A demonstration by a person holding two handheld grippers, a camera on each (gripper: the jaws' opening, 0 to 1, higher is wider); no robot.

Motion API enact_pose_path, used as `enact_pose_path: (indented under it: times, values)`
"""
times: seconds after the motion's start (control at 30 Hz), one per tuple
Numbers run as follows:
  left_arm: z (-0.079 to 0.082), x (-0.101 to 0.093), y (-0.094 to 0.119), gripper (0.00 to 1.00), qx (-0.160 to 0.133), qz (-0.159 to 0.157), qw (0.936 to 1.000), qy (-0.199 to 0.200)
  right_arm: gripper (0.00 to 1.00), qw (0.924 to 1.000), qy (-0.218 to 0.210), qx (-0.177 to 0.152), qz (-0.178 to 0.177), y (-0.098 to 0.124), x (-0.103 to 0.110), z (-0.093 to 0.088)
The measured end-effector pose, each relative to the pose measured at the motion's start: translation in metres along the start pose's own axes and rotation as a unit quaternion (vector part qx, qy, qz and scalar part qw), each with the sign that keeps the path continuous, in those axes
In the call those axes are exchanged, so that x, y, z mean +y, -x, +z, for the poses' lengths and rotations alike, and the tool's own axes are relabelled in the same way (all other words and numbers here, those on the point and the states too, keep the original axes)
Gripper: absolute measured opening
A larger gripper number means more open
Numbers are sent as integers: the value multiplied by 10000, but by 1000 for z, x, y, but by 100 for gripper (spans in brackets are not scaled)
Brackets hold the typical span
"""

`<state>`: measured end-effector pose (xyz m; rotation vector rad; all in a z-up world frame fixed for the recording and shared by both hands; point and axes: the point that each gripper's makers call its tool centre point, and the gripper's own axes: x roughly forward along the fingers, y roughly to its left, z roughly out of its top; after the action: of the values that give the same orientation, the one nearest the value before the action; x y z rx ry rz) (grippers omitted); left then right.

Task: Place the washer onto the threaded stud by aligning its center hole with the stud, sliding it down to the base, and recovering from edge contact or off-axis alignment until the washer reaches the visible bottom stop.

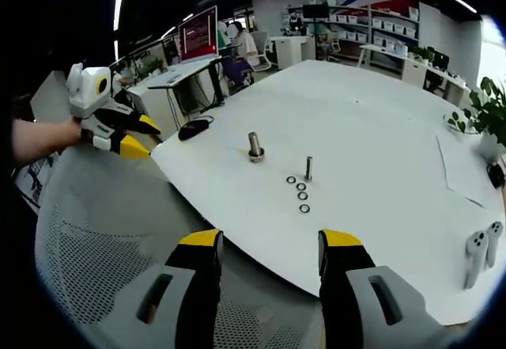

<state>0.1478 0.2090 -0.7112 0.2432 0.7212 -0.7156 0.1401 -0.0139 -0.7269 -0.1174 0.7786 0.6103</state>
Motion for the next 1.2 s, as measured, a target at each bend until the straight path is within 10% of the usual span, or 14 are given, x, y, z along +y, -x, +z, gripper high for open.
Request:
enact_pose_path:
  times: [1.2]
  values:
    - [-8, 5, -2, 34, 150, 103, 9998, 65, 51, 9999, -36, -79, 56, 1, 3, 2]
